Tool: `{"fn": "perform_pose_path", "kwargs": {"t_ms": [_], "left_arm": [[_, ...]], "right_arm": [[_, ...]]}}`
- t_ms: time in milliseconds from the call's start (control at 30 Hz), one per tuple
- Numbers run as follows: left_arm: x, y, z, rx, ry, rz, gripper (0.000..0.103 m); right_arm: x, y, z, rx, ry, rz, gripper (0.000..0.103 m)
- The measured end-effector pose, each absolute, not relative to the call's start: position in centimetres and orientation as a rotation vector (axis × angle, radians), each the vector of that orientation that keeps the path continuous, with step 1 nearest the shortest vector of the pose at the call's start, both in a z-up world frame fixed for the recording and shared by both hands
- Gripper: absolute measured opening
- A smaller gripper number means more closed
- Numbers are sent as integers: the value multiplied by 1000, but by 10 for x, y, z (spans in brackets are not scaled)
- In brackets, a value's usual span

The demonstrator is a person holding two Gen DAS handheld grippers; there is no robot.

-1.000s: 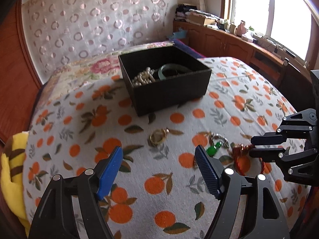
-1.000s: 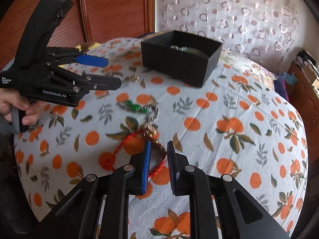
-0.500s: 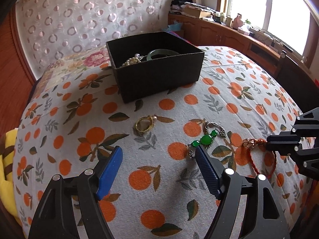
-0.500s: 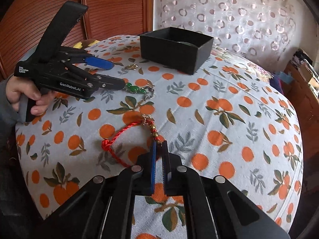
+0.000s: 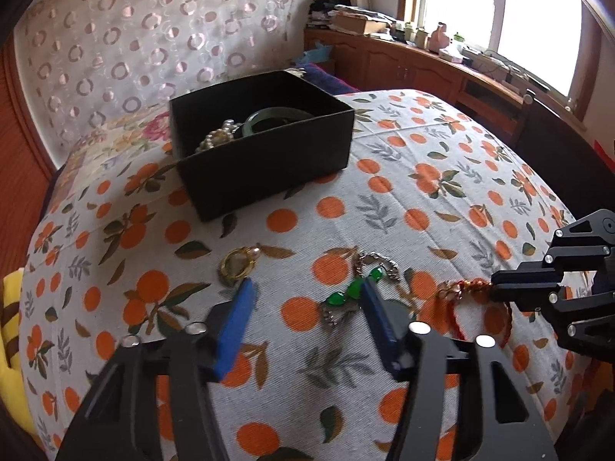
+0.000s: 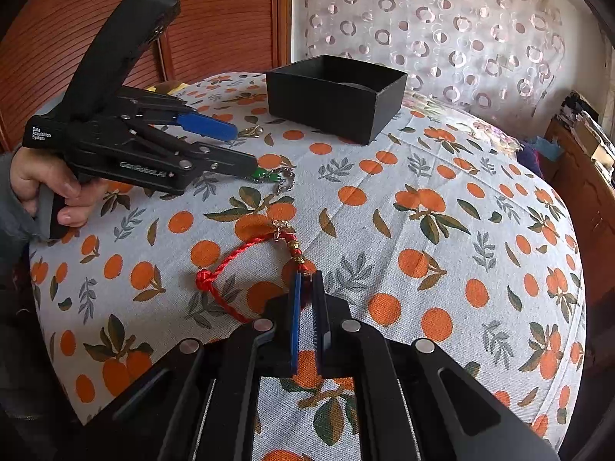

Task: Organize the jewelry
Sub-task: 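Close the left tool on the green-bead pendant while the right tool lifts the red cord bracelet, then carry the pendant and red cord bracelet over the black box with both tools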

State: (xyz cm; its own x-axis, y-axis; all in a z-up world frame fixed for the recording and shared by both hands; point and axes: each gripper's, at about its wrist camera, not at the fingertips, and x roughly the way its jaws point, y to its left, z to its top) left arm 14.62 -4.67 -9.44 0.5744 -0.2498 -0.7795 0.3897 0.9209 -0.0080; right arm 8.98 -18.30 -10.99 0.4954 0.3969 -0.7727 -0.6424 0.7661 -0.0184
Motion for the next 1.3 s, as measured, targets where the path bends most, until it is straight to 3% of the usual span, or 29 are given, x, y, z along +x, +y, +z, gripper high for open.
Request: {"fn": "perform_pose_path", "kwargs": {"t_ms": [67, 233, 333, 433, 533, 1300], "left_arm": [[149, -51, -95, 175, 888, -386, 42], [149, -56, -96, 171, 890, -410, 39], [150, -57, -96, 160, 889, -421, 33], [152, -60, -96, 160, 886, -431, 24], [152, -65, -97, 171, 881, -437, 6], [127, -25, -45, 36, 730, -372, 6]], "right_arm": [[90, -183, -110, -324, 840, 643, 7], [89, -182, -110, -326, 838, 642, 7], [89, -183, -110, -324, 839, 643, 7], [89, -182, -111, -324, 839, 643, 7], [88, -182, -111, -327, 837, 639, 7], [108, -183, -41, -298, 654, 565, 5]]}}
